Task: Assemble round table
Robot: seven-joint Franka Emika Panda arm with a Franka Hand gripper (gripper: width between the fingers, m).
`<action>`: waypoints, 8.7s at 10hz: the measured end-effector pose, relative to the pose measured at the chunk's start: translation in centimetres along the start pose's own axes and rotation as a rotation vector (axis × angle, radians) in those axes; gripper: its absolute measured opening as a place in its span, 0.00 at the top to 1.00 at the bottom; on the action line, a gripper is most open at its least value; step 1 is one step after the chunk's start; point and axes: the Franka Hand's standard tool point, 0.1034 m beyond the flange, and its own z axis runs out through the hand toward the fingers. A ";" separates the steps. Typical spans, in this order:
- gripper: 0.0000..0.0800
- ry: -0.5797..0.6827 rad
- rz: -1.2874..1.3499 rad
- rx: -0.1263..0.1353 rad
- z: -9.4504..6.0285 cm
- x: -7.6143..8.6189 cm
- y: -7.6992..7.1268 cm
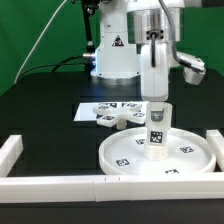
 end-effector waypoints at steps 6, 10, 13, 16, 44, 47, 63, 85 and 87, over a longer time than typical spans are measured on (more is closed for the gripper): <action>0.22 -0.031 -0.010 0.011 0.0 0.5 -0.4; 0.19 -0.041 -0.437 0.006 -0.2 0.5 -1.0; 0.19 -0.044 -0.804 -0.041 -0.1 0.4 -0.7; 0.19 -0.076 -1.167 -0.058 0.4 1.0 -0.8; 0.19 -0.059 -0.743 -0.051 0.9 -0.1 -0.2; 0.19 -0.050 -1.016 -0.066 0.9 -0.2 -0.1; 0.49 0.013 -0.349 -0.080 0.6 0.2 -0.4; 0.19 -0.024 0.172 -0.056 -1.1 -0.5 -0.8; 0.19 -0.023 0.170 -0.058 -1.0 -0.5 -0.8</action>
Offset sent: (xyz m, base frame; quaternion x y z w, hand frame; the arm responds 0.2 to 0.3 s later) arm 0.0000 0.0000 0.0000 0.0000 0.0000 0.0650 0.9979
